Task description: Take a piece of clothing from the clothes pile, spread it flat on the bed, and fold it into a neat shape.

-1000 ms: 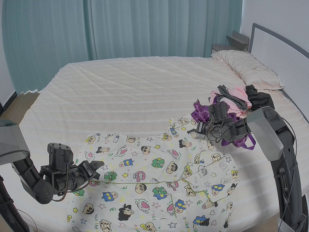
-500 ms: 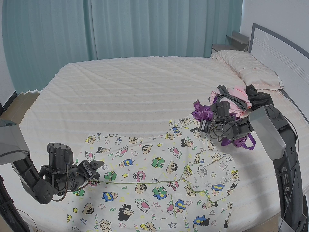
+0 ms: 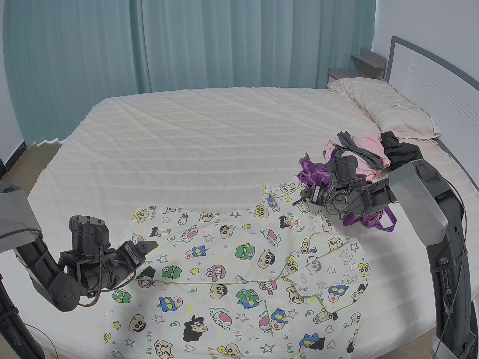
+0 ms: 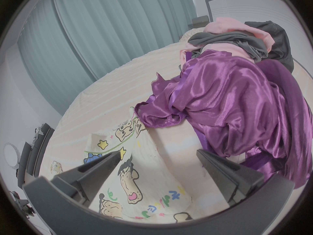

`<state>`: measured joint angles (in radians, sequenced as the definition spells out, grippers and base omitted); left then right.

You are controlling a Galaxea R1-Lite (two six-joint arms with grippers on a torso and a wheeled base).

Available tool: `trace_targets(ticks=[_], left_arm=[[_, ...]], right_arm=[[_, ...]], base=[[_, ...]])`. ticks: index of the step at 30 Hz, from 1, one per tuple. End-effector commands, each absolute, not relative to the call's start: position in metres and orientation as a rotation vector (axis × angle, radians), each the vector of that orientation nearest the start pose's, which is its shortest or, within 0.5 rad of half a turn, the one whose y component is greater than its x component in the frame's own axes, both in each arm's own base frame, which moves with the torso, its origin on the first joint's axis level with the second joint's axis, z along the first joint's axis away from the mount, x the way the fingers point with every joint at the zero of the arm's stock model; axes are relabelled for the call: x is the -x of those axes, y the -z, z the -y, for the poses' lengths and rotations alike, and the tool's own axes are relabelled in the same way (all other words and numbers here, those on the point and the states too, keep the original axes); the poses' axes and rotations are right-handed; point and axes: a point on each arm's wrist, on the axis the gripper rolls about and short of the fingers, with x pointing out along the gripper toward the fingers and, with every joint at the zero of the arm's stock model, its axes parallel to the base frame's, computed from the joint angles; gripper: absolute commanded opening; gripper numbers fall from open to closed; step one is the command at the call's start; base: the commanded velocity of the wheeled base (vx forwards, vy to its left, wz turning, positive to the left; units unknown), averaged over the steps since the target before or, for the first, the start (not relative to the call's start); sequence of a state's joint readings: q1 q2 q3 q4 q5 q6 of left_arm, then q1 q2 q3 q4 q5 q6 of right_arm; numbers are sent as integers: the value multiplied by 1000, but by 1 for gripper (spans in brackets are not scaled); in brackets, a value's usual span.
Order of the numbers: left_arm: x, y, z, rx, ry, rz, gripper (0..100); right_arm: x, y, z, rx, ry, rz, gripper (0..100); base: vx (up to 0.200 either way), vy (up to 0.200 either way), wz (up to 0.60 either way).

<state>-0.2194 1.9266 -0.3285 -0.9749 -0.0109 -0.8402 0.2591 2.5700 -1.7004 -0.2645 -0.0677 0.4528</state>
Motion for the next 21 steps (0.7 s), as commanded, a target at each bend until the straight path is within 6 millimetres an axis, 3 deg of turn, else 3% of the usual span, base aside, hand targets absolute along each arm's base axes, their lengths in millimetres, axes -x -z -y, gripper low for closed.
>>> trace_targets(ticks=[1, 6, 11, 12, 15, 21], left_arm=[[-256, -57, 50, 764, -52, -616, 100], [-288, -81, 28, 791, -80, -484, 100], [-318, -89, 19, 808, -80, -569, 100], [-332, -87, 16, 802, -67, -614, 100], [-348, -81, 5, 773, -31, -634, 100], [-397, -50, -5, 720, 34, -687, 100]], right_arm=[[-487, -30, -128, -341, -51, -617, 100], [-461, -57, -118, -342, -44, -628, 100], [-425, -64, -114, -334, -40, -688, 100], [-409, -67, -113, -336, -53, -693, 100], [-392, -65, -110, -336, -54, -692, 100], [-342, -66, -95, -461, -47, -634, 100]], base=[[0, 0, 0], [0, 0, 0], [0, 0, 0], [0, 0, 0], [0, 0, 0], [0, 0, 0]])
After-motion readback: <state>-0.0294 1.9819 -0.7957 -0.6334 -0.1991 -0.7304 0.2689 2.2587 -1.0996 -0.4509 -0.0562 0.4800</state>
